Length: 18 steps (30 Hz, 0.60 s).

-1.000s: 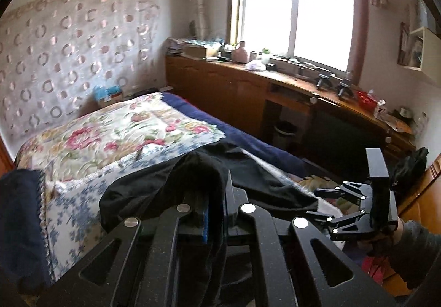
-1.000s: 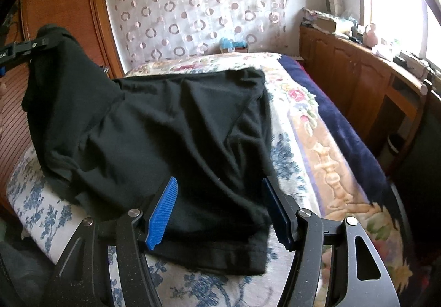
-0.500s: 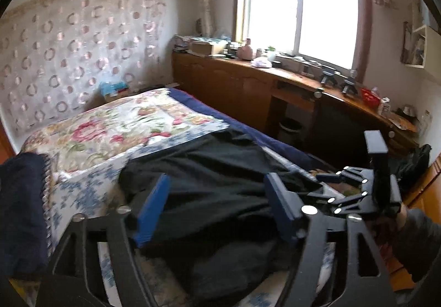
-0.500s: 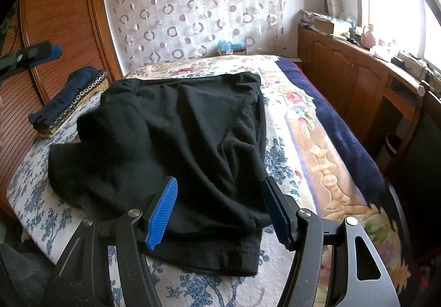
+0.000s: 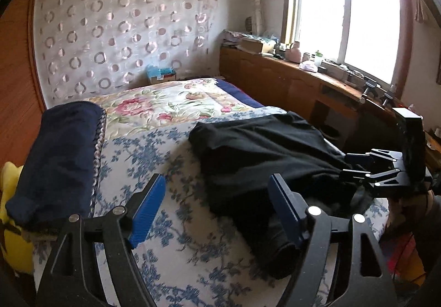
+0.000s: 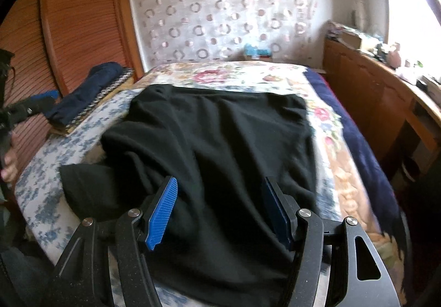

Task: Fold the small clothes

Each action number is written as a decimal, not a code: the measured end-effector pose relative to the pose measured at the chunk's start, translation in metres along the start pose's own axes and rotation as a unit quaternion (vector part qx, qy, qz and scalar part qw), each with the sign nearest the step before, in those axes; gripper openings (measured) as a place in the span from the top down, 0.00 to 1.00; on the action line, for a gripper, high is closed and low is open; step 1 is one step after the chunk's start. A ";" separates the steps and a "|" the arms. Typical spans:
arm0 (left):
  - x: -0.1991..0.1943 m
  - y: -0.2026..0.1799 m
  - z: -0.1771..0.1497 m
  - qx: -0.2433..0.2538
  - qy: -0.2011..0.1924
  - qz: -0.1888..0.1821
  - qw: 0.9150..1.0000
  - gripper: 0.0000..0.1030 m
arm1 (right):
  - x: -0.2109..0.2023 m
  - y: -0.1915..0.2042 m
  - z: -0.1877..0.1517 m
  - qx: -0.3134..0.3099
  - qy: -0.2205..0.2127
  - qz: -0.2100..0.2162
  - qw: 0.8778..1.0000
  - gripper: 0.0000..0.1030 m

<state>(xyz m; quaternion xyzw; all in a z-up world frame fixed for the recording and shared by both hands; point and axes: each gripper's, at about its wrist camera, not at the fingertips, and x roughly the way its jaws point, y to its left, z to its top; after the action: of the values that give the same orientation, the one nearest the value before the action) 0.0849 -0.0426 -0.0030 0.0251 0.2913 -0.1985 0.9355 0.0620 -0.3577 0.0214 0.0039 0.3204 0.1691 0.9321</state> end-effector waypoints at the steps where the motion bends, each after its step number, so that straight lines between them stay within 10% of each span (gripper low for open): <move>1: 0.000 0.000 -0.002 0.000 0.001 0.001 1.000 0.25 | 0.005 0.003 0.001 -0.001 0.005 0.011 1.000 0.36; 10: 0.003 0.004 -0.015 -0.004 0.004 -0.001 1.000 0.25 | 0.043 0.006 -0.005 -0.009 0.065 0.042 0.997 0.37; 12: 0.003 0.006 -0.018 -0.005 0.006 0.000 1.000 0.25 | 0.047 0.005 -0.003 -0.005 0.066 0.057 0.996 0.46; 14: 0.003 0.005 -0.019 -0.005 0.007 0.001 1.000 0.25 | 0.049 0.008 0.000 -0.010 0.066 0.071 0.995 0.78; 18: 0.003 0.005 -0.019 -0.008 0.005 0.003 1.000 0.25 | 0.041 0.019 0.009 -0.039 0.040 0.075 0.996 0.89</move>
<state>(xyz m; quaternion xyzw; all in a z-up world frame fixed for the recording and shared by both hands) 0.0791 -0.0356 -0.0205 0.0199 0.2972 -0.1933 0.9348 0.0911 -0.3256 0.0065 -0.0148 0.3494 0.2508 0.9027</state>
